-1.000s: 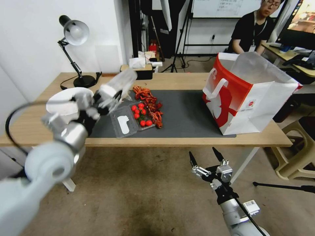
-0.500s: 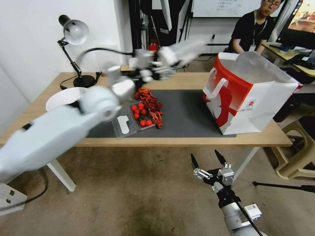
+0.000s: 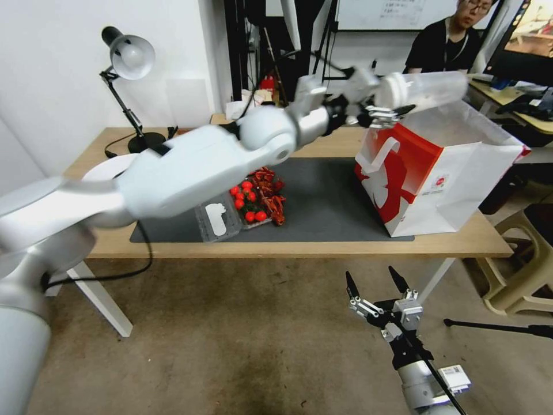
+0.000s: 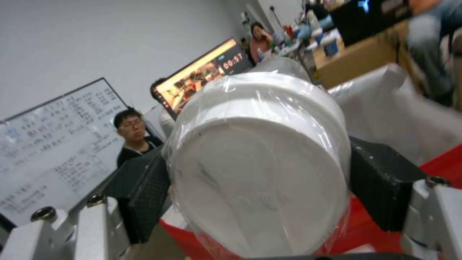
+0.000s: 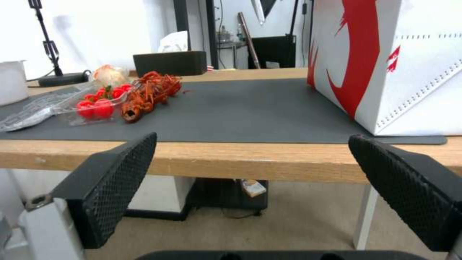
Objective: Pick up the trash from the table and place it into the takeout bag.
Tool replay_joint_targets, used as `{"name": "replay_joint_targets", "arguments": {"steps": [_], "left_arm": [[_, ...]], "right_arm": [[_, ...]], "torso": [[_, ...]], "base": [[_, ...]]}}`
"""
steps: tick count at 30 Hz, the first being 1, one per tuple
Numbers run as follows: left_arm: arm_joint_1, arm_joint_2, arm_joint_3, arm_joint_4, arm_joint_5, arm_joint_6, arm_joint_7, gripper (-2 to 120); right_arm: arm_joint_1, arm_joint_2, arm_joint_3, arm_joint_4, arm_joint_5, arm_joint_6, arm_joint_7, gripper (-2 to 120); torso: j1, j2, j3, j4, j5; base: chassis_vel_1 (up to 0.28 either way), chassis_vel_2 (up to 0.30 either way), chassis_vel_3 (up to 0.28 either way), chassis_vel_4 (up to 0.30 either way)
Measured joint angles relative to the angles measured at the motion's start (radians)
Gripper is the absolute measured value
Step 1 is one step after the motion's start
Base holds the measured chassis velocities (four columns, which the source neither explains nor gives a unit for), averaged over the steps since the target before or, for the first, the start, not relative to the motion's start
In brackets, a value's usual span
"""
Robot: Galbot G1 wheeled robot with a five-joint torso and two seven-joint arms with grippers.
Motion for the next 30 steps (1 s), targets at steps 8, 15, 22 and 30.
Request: {"name": "replay_joint_targets", "arguments": {"steps": [8,15,22,30], "left_arm": [[-0.015,-0.029,0.013,0.067,0.165,-0.036,0.063,81],[-0.023,-0.039,0.011,0.098,0.172,-0.05,0.06,99],[-0.018,-0.007,-0.02,0.068,0.127,-0.037,-0.012,100],[0.15,0.176,-0.133,-0.131,0.042,0.065,-0.169,100]], "right_arm": [[0.01,-0.003,0.006,-0.017,0.004,0.004,0.0,100],[0.022,-0.004,-0.009,-0.031,0.008,0.004,-0.003,100],[0.025,-0.004,-0.021,-0.031,0.008,0.002,-0.003,100],[0.014,0.0,-0.017,-0.023,0.007,0.001,-0.003,100]], "torso": [[0.0,0.0,0.0,0.0001,-0.0002],[0.0,0.0,0.0,0.0001,-0.0003],[0.0,0.0,0.0,-0.0005,-0.0001],[0.0,0.0,0.0,-0.0007,-0.0007]], "base": [[0.0,0.0,0.0,0.0],[0.0,0.0,0.0,0.0],[0.0,0.0,0.0,0.0],[0.0,0.0,0.0,0.0]]}}
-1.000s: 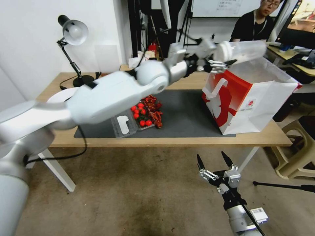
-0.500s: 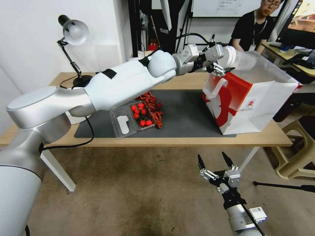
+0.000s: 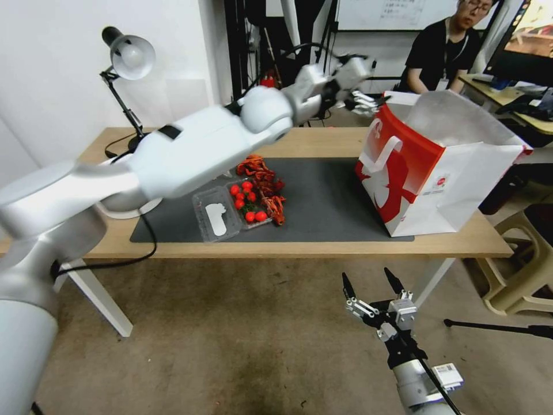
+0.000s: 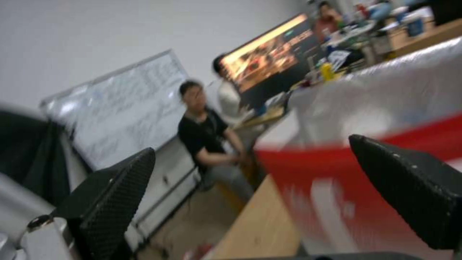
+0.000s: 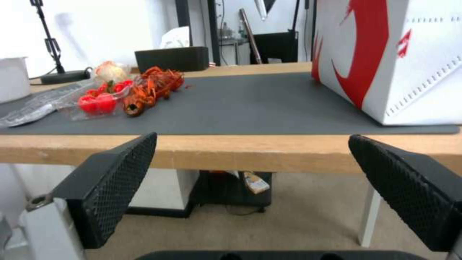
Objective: Pick up the trash from the table and place it into the takeout bag.
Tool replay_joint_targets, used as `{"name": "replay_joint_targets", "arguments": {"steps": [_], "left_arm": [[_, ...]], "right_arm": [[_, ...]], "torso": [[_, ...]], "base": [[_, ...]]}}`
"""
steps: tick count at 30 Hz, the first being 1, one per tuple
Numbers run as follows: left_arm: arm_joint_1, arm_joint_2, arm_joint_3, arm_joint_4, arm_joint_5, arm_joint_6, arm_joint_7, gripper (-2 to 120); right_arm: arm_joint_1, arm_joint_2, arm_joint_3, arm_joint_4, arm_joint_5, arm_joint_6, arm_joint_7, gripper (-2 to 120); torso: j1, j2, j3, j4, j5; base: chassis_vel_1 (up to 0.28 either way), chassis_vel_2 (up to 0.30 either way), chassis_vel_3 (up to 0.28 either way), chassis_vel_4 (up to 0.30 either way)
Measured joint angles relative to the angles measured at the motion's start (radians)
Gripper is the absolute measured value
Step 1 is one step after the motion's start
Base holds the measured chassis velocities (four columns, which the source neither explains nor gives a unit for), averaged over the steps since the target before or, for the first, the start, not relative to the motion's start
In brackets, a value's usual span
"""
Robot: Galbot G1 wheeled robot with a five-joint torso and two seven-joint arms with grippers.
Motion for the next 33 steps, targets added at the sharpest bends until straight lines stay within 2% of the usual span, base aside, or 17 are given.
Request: {"name": "replay_joint_targets", "arguments": {"steps": [2,3,5,6,7,9,10,11,14,15,16,17,20,21,23,27,33], "left_arm": [[0.106,0.092,-0.072,-0.085,-0.02,0.029,-0.054,100],[0.106,0.092,-0.072,-0.085,-0.02,0.029,-0.054,100],[0.24,0.177,-0.167,-0.174,-0.047,0.079,-0.107,100],[0.297,0.204,-0.211,-0.213,-0.052,0.093,-0.129,100],[0.297,0.204,-0.211,-0.213,-0.052,0.093,-0.129,100],[0.394,0.245,-0.28,-0.281,-0.044,0.099,-0.162,100],[0.494,0.281,-0.351,-0.342,-0.027,0.102,-0.211,100],[0.494,0.281,-0.351,-0.342,-0.027,0.102,-0.211,100],[0.751,0.325,-0.539,-0.47,0.072,0.094,-0.343,100],[0.844,0.329,-0.603,-0.508,0.119,0.078,-0.376,100],[0.844,0.329,-0.603,-0.508,0.119,0.078,-0.376,100],[0.916,0.327,-0.647,-0.537,0.149,0.057,-0.41,100],[1.107,0.288,-0.771,-0.585,0.22,-0.057,-0.5,100],[1.107,0.288,-0.771,-0.585,0.22,-0.057,-0.5,100],[1.174,0.262,-0.808,-0.588,0.26,-0.141,-0.531,100],[1.225,0.221,-0.834,-0.581,0.322,-0.21,-0.559,100],[1.27,0.182,-0.841,-0.581,0.36,-0.248,-0.529,100]], "right_arm": [[0.001,-0.001,-0.007,0.001,0.0,0.0,0.0,100],[0.001,-0.001,-0.007,0.001,0.0,0.0,0.0,100],[0.002,-0.003,-0.012,0.004,0.001,-0.006,0.0,100],[0.004,-0.005,-0.014,0.004,0.002,-0.008,0.0,100],[0.004,-0.005,-0.014,0.004,0.002,-0.008,0.0,100],[0.007,-0.009,-0.017,0.004,0.004,-0.01,0.001,100],[0.008,-0.012,-0.018,0.004,0.005,-0.012,0.001,100],[0.008,-0.012,-0.018,0.004,0.005,-0.012,0.001,100],[0.013,-0.02,-0.022,0.01,0.011,-0.016,0.002,100],[0.015,-0.022,-0.022,0.012,0.014,-0.018,0.002,100],[0.015,-0.022,-0.022,0.012,0.014,-0.018,0.002,100],[0.015,-0.023,-0.022,0.014,0.015,-0.018,0.003,100],[0.014,-0.028,-0.021,0.02,0.017,-0.018,0.003,100],[0.014,-0.028,-0.021,0.02,0.017,-0.018,0.003,100],[0.012,-0.026,-0.019,0.023,0.017,-0.018,0.003,100],[0.0,-0.011,-0.011,0.032,0.014,-0.016,0.004,100],[-0.025,0.002,0.003,0.045,0.006,-0.002,0.004,100]], "torso": [[0.0,0.0,0.0,0.0011,-0.0002],[0.0,0.0,0.0,0.0011,-0.0002],[0.0,0.0,0.0,0.0015,-0.001],[0.0,0.0,0.0,0.0017,0.0001],[0.0,0.0,0.0,0.0017,0.0001],[0.0,0.0,0.0,0.0004,0.0002],[0.0,0.0,0.0,0.0002,0.0003],[0.0,0.0,0.0,0.0002,0.0003],[0.0,0.0,0.0,0.0011,-0.0003],[0.0,0.0,0.0,0.0013,0.0003],[0.0,0.0,0.0,0.0013,0.0003],[0.0,0.0,0.0,0.0012,0.0004],[0.0,0.0,0.0,0.0007,0.0004],[0.0,0.0,0.0,0.0007,0.0004],[0.0,0.0,0.0,0.0009,0.0005],[0.0,0.0,0.0,0.0004,0.0005],[0.0,0.0,0.0,0.0007,0.0005]], "base": [[0.0,0.0,0.0,0.0],[0.0,0.0,0.0,0.0],[0.0,0.0,0.0,0.0],[0.0,0.0,0.0,0.0],[0.0,0.0,0.0,0.0],[0.0,0.0,0.0,0.0],[0.0,0.0,0.0,0.0],[0.0,0.0,0.0,0.0],[0.0,0.0,0.0,0.0],[0.0,0.0,0.0,0.0],[0.0,0.0,0.0,0.0],[0.0,0.0,0.0,0.0],[0.0,0.0,0.0,0.0],[0.0,0.0,0.0,0.0],[0.0,0.0,0.0,0.0],[0.0,0.0,0.0,0.0],[0.0,0.0,0.0,0.0]]}}
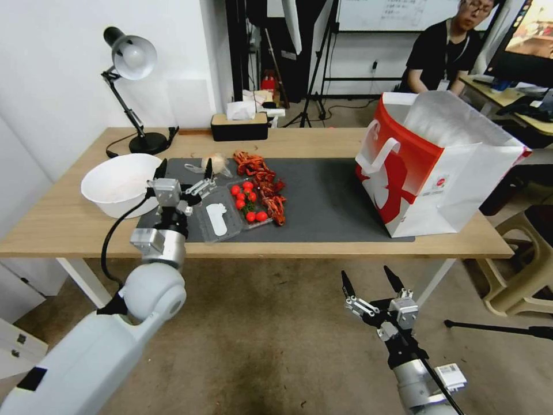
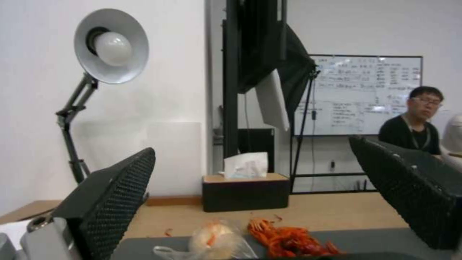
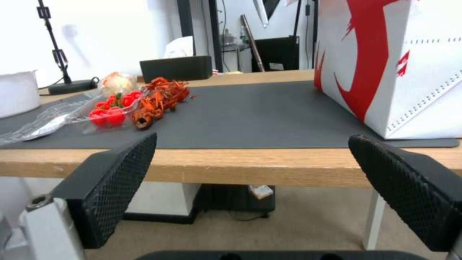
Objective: Pick up the trash from the table and place it into the takeout bag.
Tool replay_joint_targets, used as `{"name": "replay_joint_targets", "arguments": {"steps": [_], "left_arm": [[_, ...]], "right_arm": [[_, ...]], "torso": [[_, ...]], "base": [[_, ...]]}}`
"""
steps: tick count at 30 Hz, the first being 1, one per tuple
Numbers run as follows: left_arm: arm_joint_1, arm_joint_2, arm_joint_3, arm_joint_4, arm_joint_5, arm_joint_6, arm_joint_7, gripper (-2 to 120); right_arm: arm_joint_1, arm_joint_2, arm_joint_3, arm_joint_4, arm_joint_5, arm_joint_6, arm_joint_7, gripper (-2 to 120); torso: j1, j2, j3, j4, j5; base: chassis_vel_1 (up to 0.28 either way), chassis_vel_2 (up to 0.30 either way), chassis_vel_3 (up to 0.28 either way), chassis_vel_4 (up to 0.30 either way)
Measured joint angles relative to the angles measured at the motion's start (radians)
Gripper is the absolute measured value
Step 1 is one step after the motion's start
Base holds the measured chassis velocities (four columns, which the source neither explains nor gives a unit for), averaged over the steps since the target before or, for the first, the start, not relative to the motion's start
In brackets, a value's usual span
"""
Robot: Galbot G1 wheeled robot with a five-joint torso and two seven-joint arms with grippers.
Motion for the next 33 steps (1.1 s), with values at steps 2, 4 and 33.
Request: {"name": "replay_joint_targets", "arguments": {"steps": [2,4,33], "left_arm": [[0.003,-0.004,0.0,0.002,0.0,-0.003,0.008,100],[0.003,-0.006,-0.001,0.007,-0.001,-0.005,0.022,100],[-1.063,0.141,0.649,0.802,-0.261,0.218,0.855,100]], "right_arm": [[-0.001,-0.001,0.0,0.002,0.001,0.0,0.0,100],[-0.001,-0.001,0.0,0.002,0.001,0.0,0.0,100],[0.016,0.008,-0.026,0.001,0.004,-0.025,0.009,100]], "torso": [[0.0,0.0,0.0,0.0001,0.0],[0.0,0.0,0.0,0.0,-0.0001],[0.0,0.0,0.0,-0.0001,0.0003]], "base": [[0.0,0.0,0.0,0.0],[0.0,0.0,0.0,0.0],[0.0,0.0,0.0,0.0]]}}
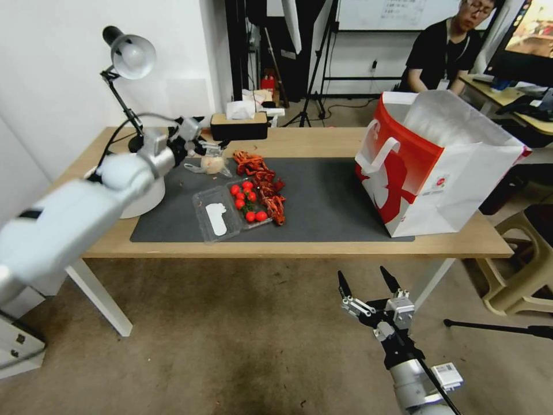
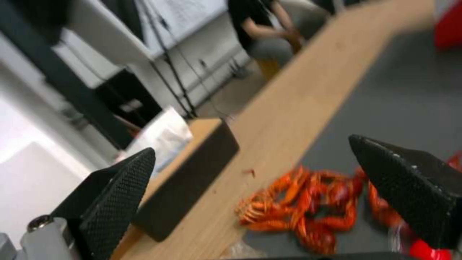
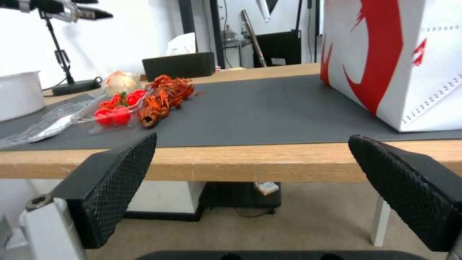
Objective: Pick up the trash from the table and place it into the takeout bag.
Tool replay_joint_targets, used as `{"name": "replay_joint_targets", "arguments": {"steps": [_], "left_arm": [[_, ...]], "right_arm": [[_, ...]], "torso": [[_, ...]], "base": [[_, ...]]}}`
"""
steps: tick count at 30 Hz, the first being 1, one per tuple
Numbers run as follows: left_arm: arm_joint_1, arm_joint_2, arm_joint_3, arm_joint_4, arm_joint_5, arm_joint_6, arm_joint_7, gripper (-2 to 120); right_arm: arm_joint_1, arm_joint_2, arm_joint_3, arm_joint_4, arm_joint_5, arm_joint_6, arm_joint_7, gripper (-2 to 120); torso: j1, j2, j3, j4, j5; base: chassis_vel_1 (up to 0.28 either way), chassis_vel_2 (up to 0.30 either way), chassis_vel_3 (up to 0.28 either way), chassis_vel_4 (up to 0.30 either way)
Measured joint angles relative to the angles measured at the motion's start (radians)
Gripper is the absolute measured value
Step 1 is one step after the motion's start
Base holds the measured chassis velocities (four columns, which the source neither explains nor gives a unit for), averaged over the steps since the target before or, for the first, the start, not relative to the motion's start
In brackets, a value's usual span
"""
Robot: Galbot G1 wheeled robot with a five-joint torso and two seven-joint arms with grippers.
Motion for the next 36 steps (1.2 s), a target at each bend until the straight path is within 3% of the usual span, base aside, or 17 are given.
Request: {"name": "replay_joint_targets", "arguments": {"steps": [1,2,3,5,6,9,15,21,36], "left_arm": [[0.0,0.0,0.0,0.0,0.0,0.0,0.0,100],[-0.051,-0.03,0.031,0.073,0.03,0.016,0.078,100],[-0.07,-0.042,0.042,0.103,0.048,0.028,0.109,100],[-0.117,-0.075,0.052,0.198,0.173,0.049,0.24,100],[-0.117,-0.075,0.052,0.198,0.173,0.049,0.24,100],[-0.159,-0.126,0.09,0.308,0.28,0.023,0.279,100],[-0.205,-0.213,0.12,0.44,0.351,-0.006,0.348,100],[-0.223,-0.261,0.152,0.492,0.359,-0.006,0.353,100],[-0.217,-0.274,0.229,0.542,0.362,0.067,0.29,100]], "right_arm": [[0.0,0.0,0.0,0.0,0.0,0.0,0.0,100],[-0.006,0.008,0.001,0.0,-0.004,0.003,0.0,100],[-0.008,0.011,0.002,0.0,-0.005,0.005,0.001,100],[-0.015,0.017,0.002,-0.006,-0.012,0.012,0.001,100],[-0.015,0.017,0.002,-0.006,-0.012,0.012,0.001,100],[-0.025,0.031,0.002,-0.013,-0.023,0.025,0.0,100],[-0.036,0.041,0.0,-0.021,-0.037,0.037,-0.002,100],[-0.039,0.041,0.008,-0.022,-0.045,0.046,0.0,100],[-0.044,0.048,0.002,-0.018,-0.052,0.049,-0.001,100]], "torso": [[0.0,0.0,0.0,0.0,0.0],[0.0,0.0,0.0,-0.0001,-0.0005],[0.0,0.0,0.0,-0.0004,-0.0006],[0.0,0.0,0.0,0.0003,-0.0003],[0.0,0.0,0.0,0.0003,-0.0003],[0.0,0.0,0.0,0.0006,-0.0006],[0.0,0.0,0.0,0.0,-0.0004],[0.0,0.0,0.0,-0.0001,-0.0002],[0.0,0.0,0.0,0.0004,-0.0004]], "base": [[0.0,0.0,0.0,0.0],[0.0,0.0,0.0,0.0],[0.0,0.0,0.0,0.0],[0.0,0.0,0.0,0.0],[0.0,0.0,0.0,0.0],[0.0,0.0,0.0,0.0],[0.0,0.0,0.0,0.0],[0.0,0.0,0.0,0.0],[0.0,0.0,0.0,0.0]]}}
